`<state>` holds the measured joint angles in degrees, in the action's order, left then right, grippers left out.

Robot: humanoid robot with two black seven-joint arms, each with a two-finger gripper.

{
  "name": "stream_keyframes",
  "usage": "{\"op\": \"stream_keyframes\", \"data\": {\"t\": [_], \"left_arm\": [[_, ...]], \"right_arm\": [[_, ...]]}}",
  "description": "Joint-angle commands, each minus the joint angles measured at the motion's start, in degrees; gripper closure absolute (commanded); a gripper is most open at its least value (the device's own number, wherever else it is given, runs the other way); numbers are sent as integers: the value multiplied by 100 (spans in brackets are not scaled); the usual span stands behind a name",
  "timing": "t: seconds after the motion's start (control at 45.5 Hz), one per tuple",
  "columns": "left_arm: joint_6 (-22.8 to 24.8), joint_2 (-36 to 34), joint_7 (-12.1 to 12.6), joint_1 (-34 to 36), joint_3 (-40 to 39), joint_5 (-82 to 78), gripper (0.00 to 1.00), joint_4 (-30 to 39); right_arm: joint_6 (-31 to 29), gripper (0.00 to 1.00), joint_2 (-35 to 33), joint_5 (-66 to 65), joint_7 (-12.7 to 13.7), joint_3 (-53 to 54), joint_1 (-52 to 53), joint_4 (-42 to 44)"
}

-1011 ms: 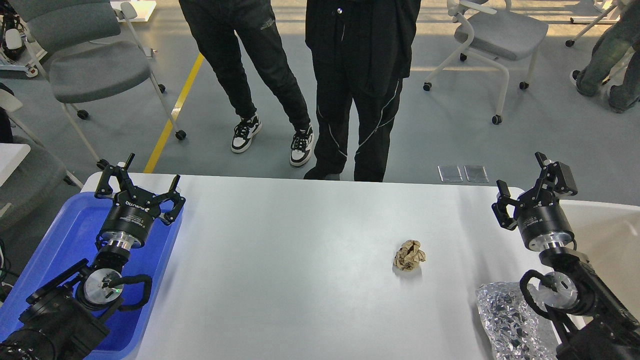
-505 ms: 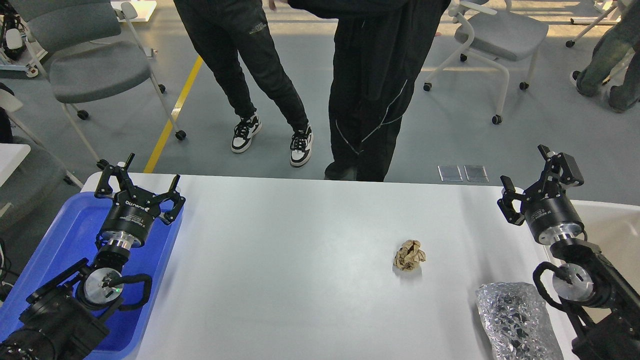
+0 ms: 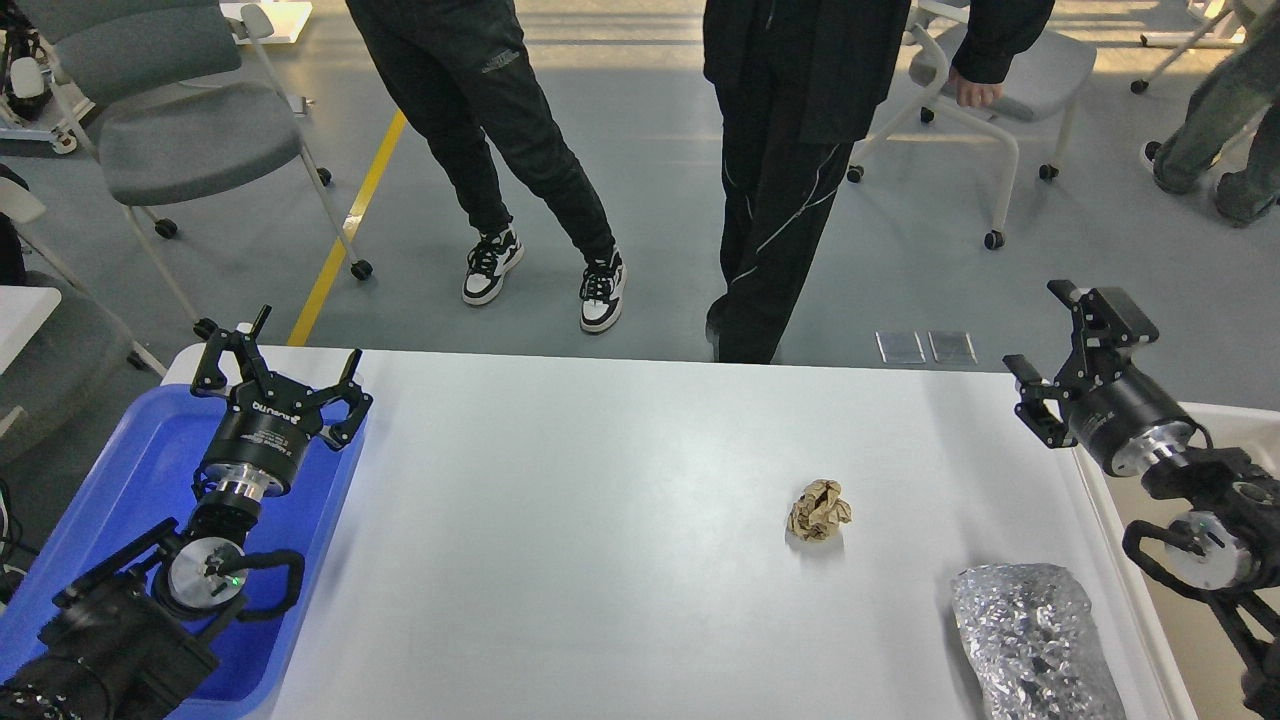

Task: Tidy desktop
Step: 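Lower the right gripper onto the silver foil and close on it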

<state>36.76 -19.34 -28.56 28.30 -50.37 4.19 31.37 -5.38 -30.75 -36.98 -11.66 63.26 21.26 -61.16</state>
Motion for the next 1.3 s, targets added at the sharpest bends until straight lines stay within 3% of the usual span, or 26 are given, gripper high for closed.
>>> {"op": "stream_keyframes", "data": {"t": [0.0,0.308,0.527,0.857,1.099,1.275], "left_arm": [[-3,0,0,0,1,-5,0,0],[-2,0,0,8,1,-5,0,0],[6,0,0,8,1,-5,0,0],[6,0,0,8,1,-5,0,0],[-2,0,0,8,1,-5,0,0],[6,0,0,8,1,-5,0,0]], "right_arm": [[-24,0,-1248,-406,77,-937,45,-1037],[-86,0,-2506,-2866,85,-2133,159,-1802],[-33,0,-2849,-4782,24,-2493,54,-1952],[28,0,-3201,-5179,68,-3759,-69,-1794],[1442,1,-2964,-5724,50,-5059,-25,-819],[1636,1,-2814,-5715,33,-5482,-34,-784]]}}
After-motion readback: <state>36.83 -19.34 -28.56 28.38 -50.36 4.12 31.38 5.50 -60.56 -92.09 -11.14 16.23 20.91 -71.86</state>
